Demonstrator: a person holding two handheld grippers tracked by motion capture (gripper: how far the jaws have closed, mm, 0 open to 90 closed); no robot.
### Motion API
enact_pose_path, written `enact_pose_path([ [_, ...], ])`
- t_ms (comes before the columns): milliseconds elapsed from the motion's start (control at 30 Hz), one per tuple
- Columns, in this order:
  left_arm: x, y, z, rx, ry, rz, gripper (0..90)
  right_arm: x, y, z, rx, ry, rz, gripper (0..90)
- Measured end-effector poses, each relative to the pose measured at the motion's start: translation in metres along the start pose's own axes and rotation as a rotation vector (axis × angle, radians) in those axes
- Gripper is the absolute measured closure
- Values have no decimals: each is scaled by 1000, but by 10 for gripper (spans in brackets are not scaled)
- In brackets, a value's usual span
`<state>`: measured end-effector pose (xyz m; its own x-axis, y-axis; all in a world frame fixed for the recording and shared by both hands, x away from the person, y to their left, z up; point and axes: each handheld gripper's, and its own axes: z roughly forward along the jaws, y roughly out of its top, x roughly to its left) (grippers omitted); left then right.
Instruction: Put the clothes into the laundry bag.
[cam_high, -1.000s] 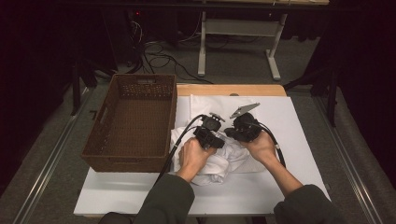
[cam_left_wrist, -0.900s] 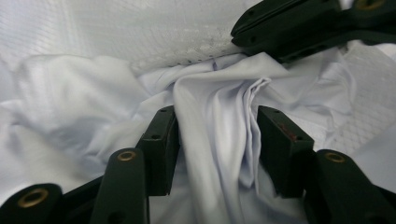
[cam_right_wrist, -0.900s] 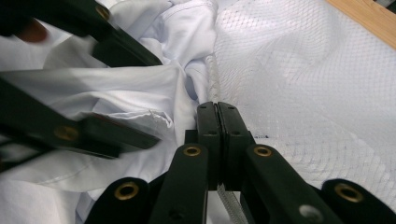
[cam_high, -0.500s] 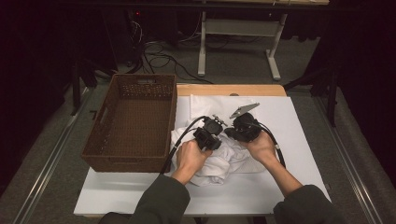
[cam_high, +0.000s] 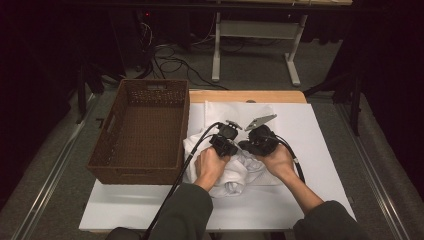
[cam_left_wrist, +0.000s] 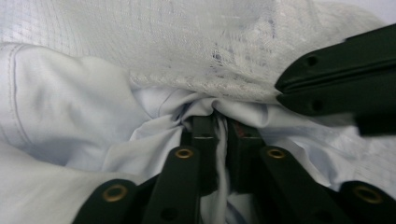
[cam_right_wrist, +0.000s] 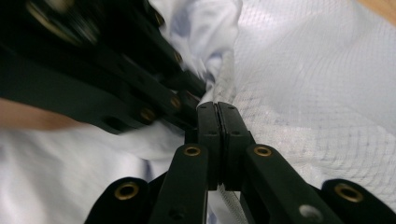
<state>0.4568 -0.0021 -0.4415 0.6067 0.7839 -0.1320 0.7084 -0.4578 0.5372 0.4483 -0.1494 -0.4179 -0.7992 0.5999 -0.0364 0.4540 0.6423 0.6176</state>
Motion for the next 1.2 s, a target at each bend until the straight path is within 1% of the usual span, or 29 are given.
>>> enact_pose_path([
  [33, 0, 0, -3, -7, 0, -7, 720, -1, -2, 1, 10, -4, -7, 900],
  [67, -1, 0, -11, -10, 6, 0, 673, -1, -3, 1, 18, -8, -5, 900],
  [100, -1, 0, -17, -11, 22, 10, 614, -2, -5, 3, 18, -7, -6, 900],
  [133, -1, 0, -24, -15, 39, 16, 564, -2, -5, 3, 20, -8, 6, 900],
  [167, -1, 0, -29, -15, 53, 20, 527, -3, -7, 3, 28, -8, 13, 900],
  [200, 1, -1, -36, -16, 68, 19, 497, -3, -7, 3, 33, -10, 6, 900],
  [233, 4, -1, -42, -6, 81, 19, 463, -4, -9, 4, 35, -11, -1, 900],
  [267, 6, -1, -45, 9, 95, 21, 442, -3, -9, 4, 39, -11, 4, 900],
  [300, 8, -1, -48, 19, 121, 30, 428, -4, -9, 3, 40, -14, 0, 900],
  [367, 13, -1, -49, 46, 154, 27, 399, -4, -9, 3, 41, -15, 17, 900],
  [400, 16, -1, -46, 73, 165, 23, 382, -5, -10, 3, 42, -13, 9, 900],
  [467, 19, -1, -40, 104, 172, 17, 349, -6, -10, 4, 45, -13, 10, 900],
  [500, 20, -1, -35, 123, 180, 11, 340, -6, -10, 4, 47, -13, 8, 900],
  [533, 21, -1, -31, 129, 187, 8, 333, -6, -10, 4, 50, -14, 9, 900],
  [667, 22, -1, -17, 149, 206, -3, 339, -6, -11, 5, 54, -15, 2, 900],
  [700, 23, -1, -14, 158, 203, -14, 339, -6, -11, 5, 51, -13, 8, 900],
  [733, 26, -1, -10, 182, 193, -28, 337, -7, -12, 5, 49, -11, 8, 900],
  [767, 28, -1, -7, 191, 181, -44, 336, -7, -12, 4, 54, -12, 12, 900],
  [833, 32, -2, -3, 192, 166, -71, 334, -8, -13, 4, 47, -11, 10, 900],
  [867, 34, -3, -2, 198, 161, -73, 332, -9, -13, 4, 48, -11, 13, 900],
  [900, 34, -4, -1, 193, 156, -84, 333, -9, -13, 5, 49, -10, 11, 900],
  [933, 34, -4, 0, 194, 156, -85, 334, -8, -13, 5, 51, -9, 26, 900],
  [967, 35, -5, 1, 200, 149, -86, 338, -8, -14, 6, 51, -9, 27, 900],
  [1000, 36, -5, 3, 208, 136, -88, 356, -8, -14, 6, 52, -9, 21, 900],
  [1033, 37, -5, 4, 207, 115, -101, 381, -8, -13, 6, 52, -9, 21, 900],
  [1067, 38, -6, 5, 207, 90, -106, 427, -8, -13, 6, 48, -9, 14, 900],
  [1100, 39, -6, 6, 207, 67, -108, 491, -8, -13, 6, 45, -8, 19, 900],
  [1133, 39, -7, 6, 202, 59, -102, 545, -8, -13, 6, 43, -7, 19, 900],
  [1200, 36, -7, 4, 190, 68, -64, 675, -8, -12, 6, 44, -10, 22, 900],
])
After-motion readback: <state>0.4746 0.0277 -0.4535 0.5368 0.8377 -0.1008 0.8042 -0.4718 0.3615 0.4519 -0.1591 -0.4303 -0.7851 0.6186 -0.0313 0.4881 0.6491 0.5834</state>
